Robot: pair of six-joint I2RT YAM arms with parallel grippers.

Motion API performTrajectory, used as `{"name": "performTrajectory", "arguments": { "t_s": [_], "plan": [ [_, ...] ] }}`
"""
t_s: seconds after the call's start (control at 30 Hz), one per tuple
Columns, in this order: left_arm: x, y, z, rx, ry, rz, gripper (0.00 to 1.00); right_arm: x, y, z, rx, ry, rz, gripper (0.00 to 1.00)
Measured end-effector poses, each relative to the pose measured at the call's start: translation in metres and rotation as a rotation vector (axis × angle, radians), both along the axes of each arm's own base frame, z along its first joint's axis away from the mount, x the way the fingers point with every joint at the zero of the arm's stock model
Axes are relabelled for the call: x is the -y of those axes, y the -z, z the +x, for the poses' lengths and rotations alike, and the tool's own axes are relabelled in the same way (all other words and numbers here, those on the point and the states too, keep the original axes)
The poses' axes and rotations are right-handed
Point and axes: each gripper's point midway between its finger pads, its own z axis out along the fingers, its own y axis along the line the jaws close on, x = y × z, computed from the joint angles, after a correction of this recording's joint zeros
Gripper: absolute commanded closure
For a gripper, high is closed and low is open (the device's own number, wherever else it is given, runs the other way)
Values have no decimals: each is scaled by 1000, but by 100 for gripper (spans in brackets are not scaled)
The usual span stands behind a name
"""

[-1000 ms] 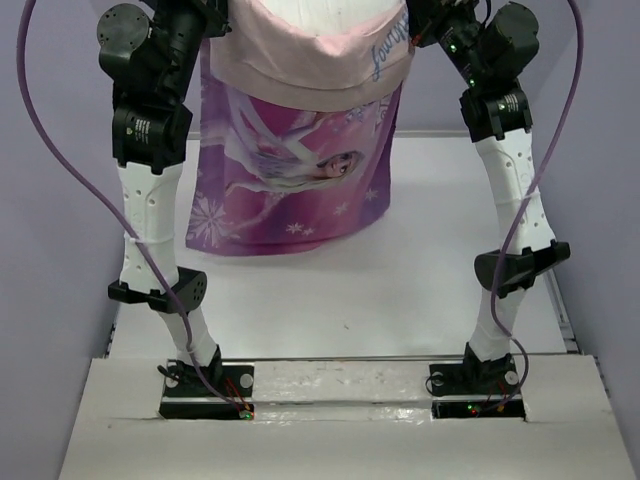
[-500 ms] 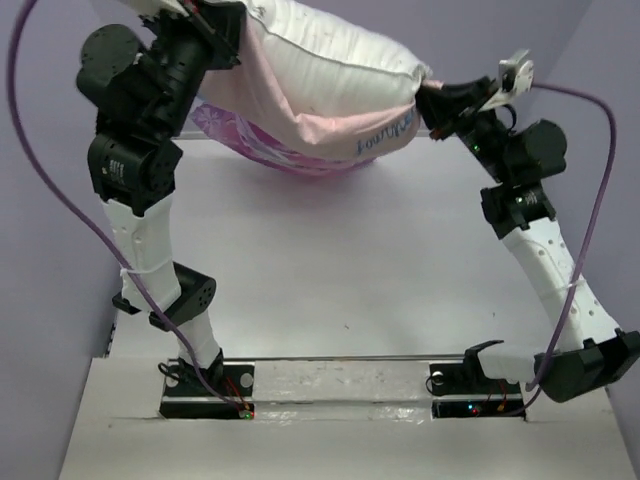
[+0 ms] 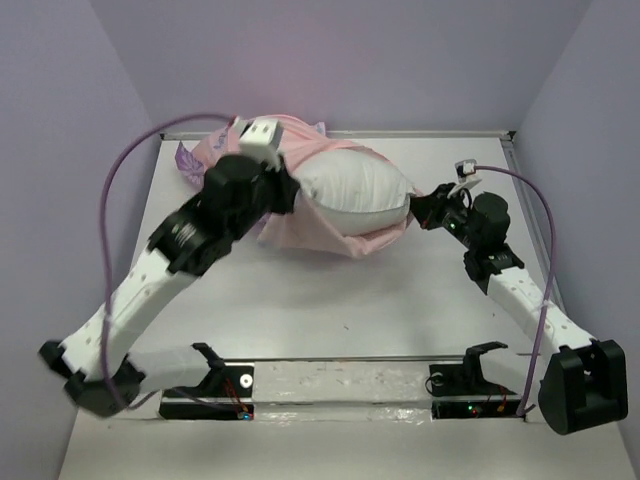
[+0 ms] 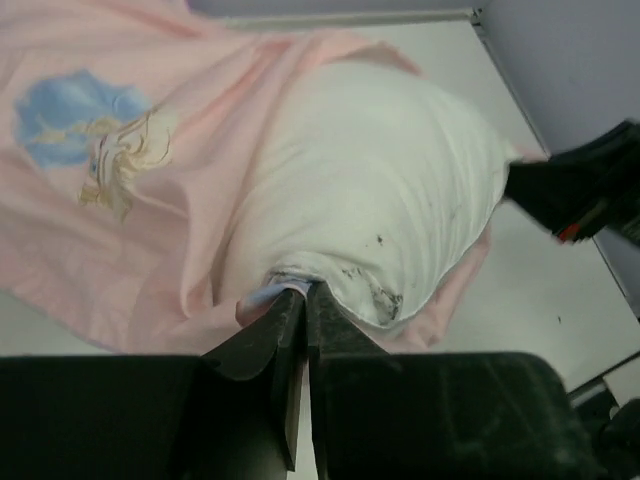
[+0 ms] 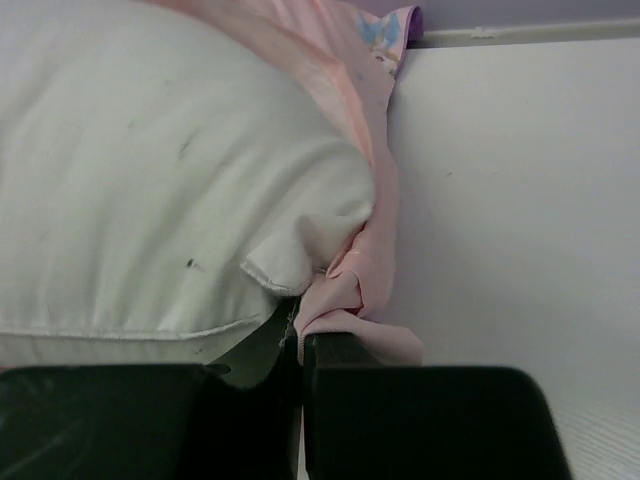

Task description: Put the pillow into the pillowcase

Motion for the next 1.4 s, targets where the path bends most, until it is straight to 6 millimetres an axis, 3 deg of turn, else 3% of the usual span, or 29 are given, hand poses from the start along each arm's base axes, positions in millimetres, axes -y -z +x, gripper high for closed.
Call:
{"name": "performTrajectory", "arguments": {
  "t_s": [0.07, 0.17, 0.23, 0.3, 0.33, 0.37, 0.43, 0.53, 0.63, 0.77, 0.83, 0.93, 1.07, 1.17, 1.27, 1.4],
  "plan": [
    [-38, 48, -40, -17, -28, -71, 78, 4, -5, -2, 10, 20, 1, 100],
    [-57, 88, -68, 2, -43, -244, 73, 9, 0, 0, -13, 54, -8, 100],
    [-50, 122, -72, -13, -35, -369, 59, 12, 12, 4, -54, 77, -21, 100],
    [-40, 158, -73, -77, -24, -387, 47, 16, 28, 9, -113, 105, -42, 100],
    [-34, 182, -76, -119, -13, -388, 37, 19, 36, 12, -141, 126, -54, 100],
    [-29, 210, -81, -173, -1, -367, 33, 23, 40, 15, -160, 146, -64, 100],
    [-25, 230, -90, -219, 20, -351, 35, 30, 44, 22, -179, 190, -80, 97],
    [-17, 214, -96, -189, 71, -364, 42, 37, 47, 26, -199, 231, -94, 91],
    [7, 162, -99, -114, 151, -354, 42, 44, 46, 28, -227, 274, -111, 84],
    [74, 75, -114, 12, 278, -307, 32, 54, 35, 31, -240, 329, -132, 60],
    [98, 59, -116, 44, 301, -271, 29, 58, 26, 32, -234, 357, -137, 57],
    [130, 83, -92, 56, 246, -80, 32, 66, 9, 28, -215, 393, -140, 53],
    [138, 149, -60, 27, 166, 202, 38, 66, -20, 12, -161, 378, -112, 62],
    [114, 177, -40, 6, 80, 348, 40, 48, -37, 1, -131, 277, -54, 71],
    [81, 171, -19, 7, -16, 350, 40, 30, -43, -6, -133, 179, -3, 71],
    [37, 157, -7, 24, -115, 317, 41, 17, -42, -13, -147, 104, 34, 71]
  ]
}}
